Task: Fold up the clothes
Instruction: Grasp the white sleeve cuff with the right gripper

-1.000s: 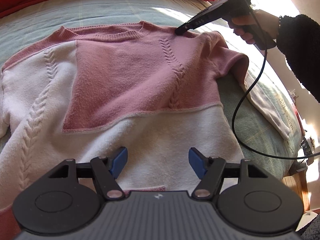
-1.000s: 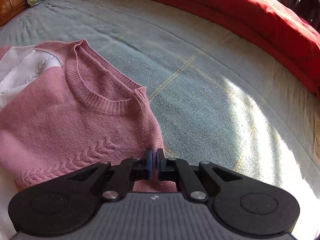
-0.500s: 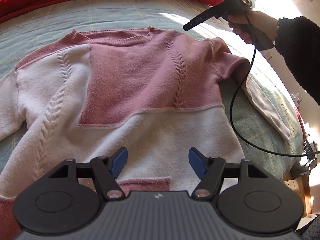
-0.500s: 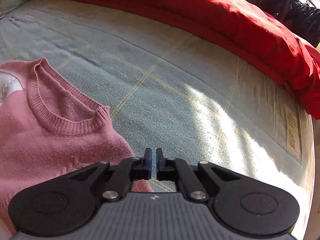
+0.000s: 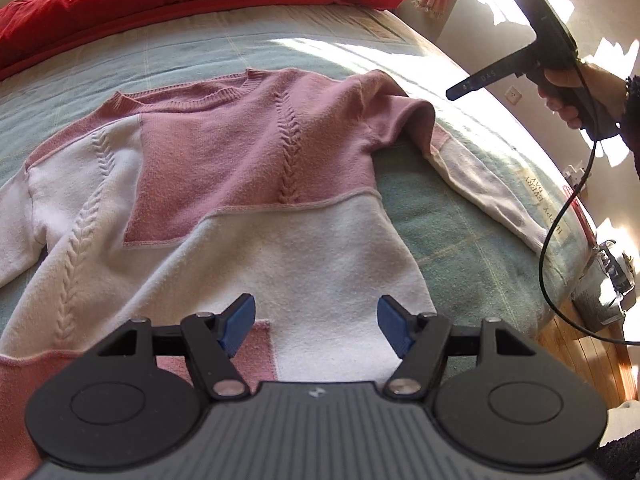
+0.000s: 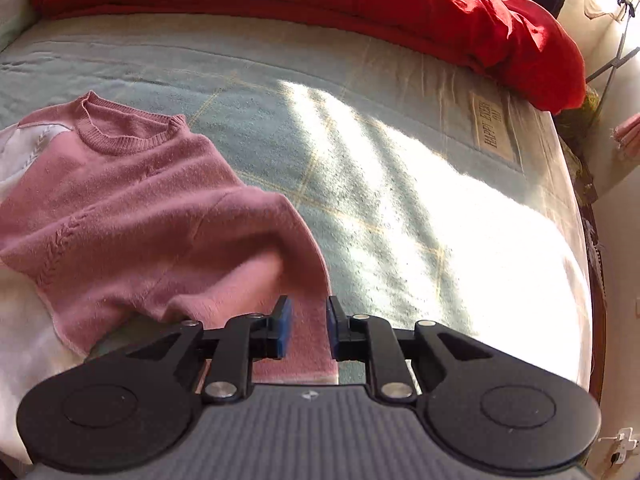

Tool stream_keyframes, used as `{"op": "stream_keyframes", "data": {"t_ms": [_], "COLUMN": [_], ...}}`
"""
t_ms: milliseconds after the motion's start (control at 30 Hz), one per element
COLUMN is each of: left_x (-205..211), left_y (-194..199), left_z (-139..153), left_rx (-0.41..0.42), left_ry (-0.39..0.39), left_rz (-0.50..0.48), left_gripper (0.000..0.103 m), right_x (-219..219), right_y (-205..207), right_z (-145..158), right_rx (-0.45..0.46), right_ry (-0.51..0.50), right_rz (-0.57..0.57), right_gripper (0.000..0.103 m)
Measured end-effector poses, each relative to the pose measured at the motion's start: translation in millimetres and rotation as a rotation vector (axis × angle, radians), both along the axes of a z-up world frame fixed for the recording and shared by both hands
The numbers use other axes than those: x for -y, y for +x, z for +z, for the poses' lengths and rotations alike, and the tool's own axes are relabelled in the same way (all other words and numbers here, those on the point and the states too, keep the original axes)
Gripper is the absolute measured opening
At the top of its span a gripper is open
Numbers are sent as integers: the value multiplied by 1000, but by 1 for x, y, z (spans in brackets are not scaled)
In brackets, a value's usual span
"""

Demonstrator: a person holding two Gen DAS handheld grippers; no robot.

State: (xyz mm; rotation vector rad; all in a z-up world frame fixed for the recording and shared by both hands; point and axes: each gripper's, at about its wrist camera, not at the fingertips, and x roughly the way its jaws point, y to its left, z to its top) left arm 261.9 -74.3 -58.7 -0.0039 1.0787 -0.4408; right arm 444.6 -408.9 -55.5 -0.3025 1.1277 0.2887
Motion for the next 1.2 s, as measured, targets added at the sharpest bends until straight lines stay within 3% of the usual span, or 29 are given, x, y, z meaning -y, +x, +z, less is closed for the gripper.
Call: {"op": "stream_keyframes", "data": {"t_ms": [200,400,567,667,733,800,900,1200], "left_x": [25,43,53,59,64,68,74,67], "left_y": [-16,-23,-21,-18,-17,-17,-17,-12], "left_z": [7,11,10,7,5,5,4,1], "left_rx": [3,0,-9,-16,-19,-22,-26,-34], "left_ry": [22,63,92,99,100,97,95,94], "left_rz": [-37,-58,-62,-70,-78,-90,-109,-96], "left_gripper": [68,69,69,69,69,69,69,69], "right_x": [63,97,98,88,82,79,75,98], "right_y": [-65,-83,-88,-95,-98,-98,-97,-63], "right_z": [-42,-76,-82,-84,-84,-79,-69,-20], "right_rx": [-70,-63,-63,-70,-72,-66,-36,106], "right_ry": [40,158,228,210,190,169,118,-27], "right_rz": [-103,-200,-175,-126,-103,-94,-77,-140], "right_gripper": [34,41,42,43,39,8,4,4]}}
